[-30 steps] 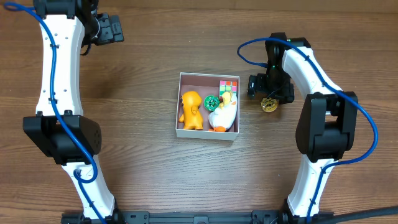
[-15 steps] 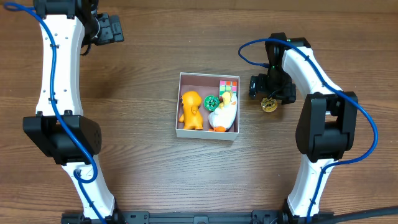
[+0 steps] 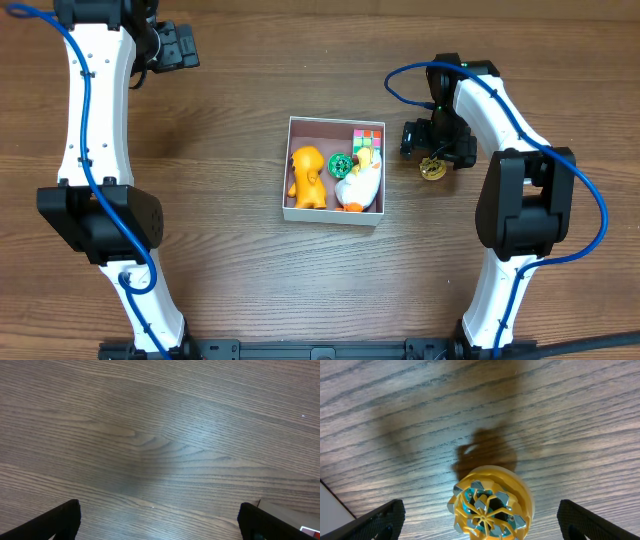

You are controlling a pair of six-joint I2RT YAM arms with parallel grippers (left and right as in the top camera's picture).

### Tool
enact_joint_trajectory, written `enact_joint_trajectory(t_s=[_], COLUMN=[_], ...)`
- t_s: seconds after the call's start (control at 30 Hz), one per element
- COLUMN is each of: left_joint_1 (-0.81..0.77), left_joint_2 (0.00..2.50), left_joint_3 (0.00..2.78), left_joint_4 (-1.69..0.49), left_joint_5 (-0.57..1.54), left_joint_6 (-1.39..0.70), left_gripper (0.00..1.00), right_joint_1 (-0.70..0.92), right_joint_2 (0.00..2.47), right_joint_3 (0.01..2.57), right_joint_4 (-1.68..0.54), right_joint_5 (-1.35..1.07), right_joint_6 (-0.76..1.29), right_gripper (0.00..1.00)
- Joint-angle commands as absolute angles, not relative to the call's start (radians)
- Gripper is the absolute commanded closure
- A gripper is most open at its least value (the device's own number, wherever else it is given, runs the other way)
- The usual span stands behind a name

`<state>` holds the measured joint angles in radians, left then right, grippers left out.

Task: Pack container
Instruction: 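Lower and close the right gripper on the gold round toy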

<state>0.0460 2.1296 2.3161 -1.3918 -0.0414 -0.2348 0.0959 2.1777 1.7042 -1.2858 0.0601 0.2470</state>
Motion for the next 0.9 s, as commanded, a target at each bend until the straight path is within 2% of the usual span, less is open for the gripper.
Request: enact_joint_trajectory(t_s=[0.0, 0.6, 0.87], left_joint_1=[0.045, 0.045, 0.045], left_joint_2=[2.122, 2.122, 2.122], left_joint_3=[2.339, 2.339, 2.339], left_joint_4=[-1.391, -1.391, -1.391], left_joint_5=[-0.036, -0.036, -0.035], left_joint_6=[-0.251, -0.251, -0.251], left_gripper=[0.0, 0.0, 0.0], right_joint_1=[0.094, 0.094, 0.094], right_joint_2=[2.157, 2.157, 2.157], right_joint_3=[1.676, 1.636, 1.636], right_joint_4=[-1.267, -1.246, -1.246], right_joint_5=[0.077, 0.076, 0.076], right_joint_6=[0.254, 0.244, 0.244], right_gripper=[0.0, 0.0, 0.16])
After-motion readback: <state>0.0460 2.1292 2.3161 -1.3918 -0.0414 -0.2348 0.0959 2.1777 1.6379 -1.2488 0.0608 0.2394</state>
